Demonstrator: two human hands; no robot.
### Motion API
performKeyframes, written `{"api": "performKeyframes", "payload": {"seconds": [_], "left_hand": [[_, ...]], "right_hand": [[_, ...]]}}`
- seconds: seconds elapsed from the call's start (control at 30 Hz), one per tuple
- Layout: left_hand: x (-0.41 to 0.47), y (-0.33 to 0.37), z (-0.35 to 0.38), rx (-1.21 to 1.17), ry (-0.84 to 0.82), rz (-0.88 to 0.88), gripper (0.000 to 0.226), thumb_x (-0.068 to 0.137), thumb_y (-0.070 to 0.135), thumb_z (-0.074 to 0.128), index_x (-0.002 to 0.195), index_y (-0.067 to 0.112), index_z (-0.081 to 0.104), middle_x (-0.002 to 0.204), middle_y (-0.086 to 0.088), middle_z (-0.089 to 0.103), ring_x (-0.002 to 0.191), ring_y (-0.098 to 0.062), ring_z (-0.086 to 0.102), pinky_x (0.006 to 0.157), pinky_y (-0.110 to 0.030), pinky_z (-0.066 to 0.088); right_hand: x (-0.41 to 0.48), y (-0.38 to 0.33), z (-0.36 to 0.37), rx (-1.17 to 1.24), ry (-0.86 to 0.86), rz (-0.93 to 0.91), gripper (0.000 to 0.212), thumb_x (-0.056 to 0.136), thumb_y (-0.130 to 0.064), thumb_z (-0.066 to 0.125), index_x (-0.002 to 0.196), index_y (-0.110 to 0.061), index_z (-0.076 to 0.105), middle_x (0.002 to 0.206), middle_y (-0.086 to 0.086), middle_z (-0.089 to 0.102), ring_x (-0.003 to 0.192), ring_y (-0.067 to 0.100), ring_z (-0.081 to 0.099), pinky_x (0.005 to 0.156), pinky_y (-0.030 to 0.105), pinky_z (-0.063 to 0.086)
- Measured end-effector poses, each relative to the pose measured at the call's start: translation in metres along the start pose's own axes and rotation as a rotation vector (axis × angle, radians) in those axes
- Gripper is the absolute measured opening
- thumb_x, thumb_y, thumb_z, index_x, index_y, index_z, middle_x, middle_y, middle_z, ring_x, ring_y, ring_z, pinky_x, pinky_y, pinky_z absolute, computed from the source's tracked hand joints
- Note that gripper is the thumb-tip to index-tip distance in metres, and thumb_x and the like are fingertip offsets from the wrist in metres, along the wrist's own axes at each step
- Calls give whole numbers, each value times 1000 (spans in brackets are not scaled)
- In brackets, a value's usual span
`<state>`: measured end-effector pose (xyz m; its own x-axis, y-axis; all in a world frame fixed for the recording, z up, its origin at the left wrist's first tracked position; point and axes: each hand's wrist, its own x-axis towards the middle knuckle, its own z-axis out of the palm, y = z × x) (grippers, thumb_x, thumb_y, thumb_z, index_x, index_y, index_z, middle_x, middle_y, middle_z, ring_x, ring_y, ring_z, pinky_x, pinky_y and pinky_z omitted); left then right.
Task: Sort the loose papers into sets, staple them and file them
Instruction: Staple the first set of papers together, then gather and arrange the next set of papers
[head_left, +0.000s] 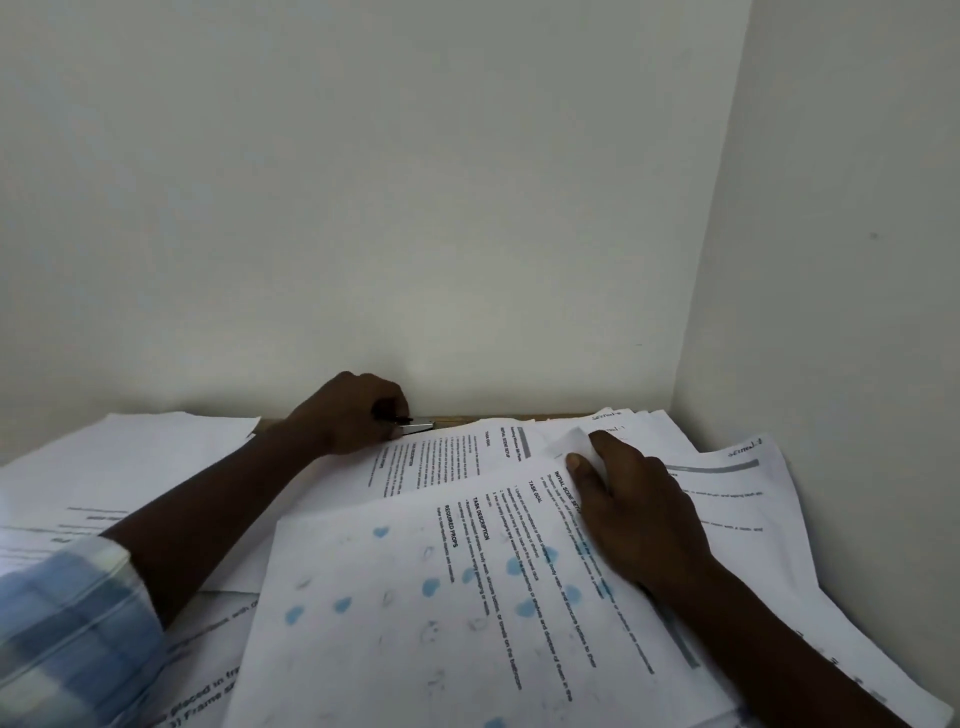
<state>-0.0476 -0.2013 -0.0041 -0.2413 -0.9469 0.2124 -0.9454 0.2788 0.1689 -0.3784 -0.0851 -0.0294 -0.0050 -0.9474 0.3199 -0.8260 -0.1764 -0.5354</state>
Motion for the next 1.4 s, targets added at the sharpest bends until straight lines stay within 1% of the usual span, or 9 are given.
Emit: {"api": "performKeyframes", "payload": {"seconds": [0.17, 0.27, 0.33, 0.63, 0.83, 0.97, 1.07, 1.2, 1.4], "left_hand": [[-26, 29, -17, -188, 148, 36, 36, 93, 64, 62, 109, 34, 72, 110, 17, 72, 103, -7, 64, 89, -33, 50], [-56, 76, -50, -539, -153, 28, 56, 92, 69, 50, 108, 22, 75, 102, 6, 77, 90, -5, 70, 76, -20, 52], [-77, 98, -67, -411, -201, 106, 66, 92, 80, 42, 115, 27, 72, 108, 11, 74, 97, -6, 68, 84, -24, 53], [-173, 82, -135, -358, 210, 160, 18, 99, 29, 69, 111, 16, 73, 99, 9, 74, 88, -1, 68, 78, -21, 52], [-269, -18, -181, -508, 550, -255, 17, 88, 24, 76, 104, 19, 73, 96, -5, 72, 83, -15, 63, 71, -24, 49], [-372, -81, -188, -769, 695, -470, 11, 87, 12, 78, 97, 12, 74, 77, 0, 77, 62, -10, 68, 61, -22, 56], [-430, -116, -171, -703, 746, -722, 18, 79, 17, 82, 95, 11, 74, 82, -9, 75, 61, -12, 65, 60, -23, 53], [-478, -147, -140, -656, 772, -965, 7, 94, 5, 69, 98, 3, 75, 96, -21, 76, 70, -20, 64, 64, -28, 52], [-507, -156, -120, -679, 645, -1115, 6, 93, 9, 69, 96, 7, 74, 100, -20, 76, 85, -31, 71, 79, -42, 56]], "right_hand": [[12, 3, -2, 286, 52, -49, 28, 105, -44, 49, 103, -19, 63, 99, -5, 70, 98, 22, 64, 91, 45, 51], [15, -9, -15, 447, 50, -115, 26, 104, -36, 54, 94, -15, 65, 87, -2, 71, 88, 18, 67, 88, 47, 53], [13, -21, -27, 517, 48, -167, 27, 103, -35, 56, 92, -12, 65, 85, 3, 71, 84, 17, 66, 86, 50, 54], [4, -115, -67, 441, 5, -325, 29, 97, -50, 65, 87, -22, 70, 73, -4, 73, 73, 25, 71, 75, 42, 56], [-17, -219, -27, 507, 252, -430, 23, 97, -47, 61, 113, -30, 58, 97, -6, 69, 88, 22, 67, 92, 47, 52], [-51, -274, 48, 600, -167, -577, 34, 86, -43, 76, 113, -31, 59, 103, 2, 65, 86, 22, 65, 82, 44, 54], [-79, -306, 102, 255, -447, -735, 60, 81, -54, 75, 132, -36, 49, 128, -1, 53, 115, 16, 55, 99, 38, 41], [-105, -339, 154, -164, -516, -817, 81, 87, -61, 65, 154, -33, 30, 154, 4, 38, 142, 27, 38, 114, 47, 33], [-87, -365, 170, -328, -492, -782, 63, 92, -45, 61, 147, -20, 43, 141, 14, 54, 128, 34, 55, 103, 40, 47]]}}
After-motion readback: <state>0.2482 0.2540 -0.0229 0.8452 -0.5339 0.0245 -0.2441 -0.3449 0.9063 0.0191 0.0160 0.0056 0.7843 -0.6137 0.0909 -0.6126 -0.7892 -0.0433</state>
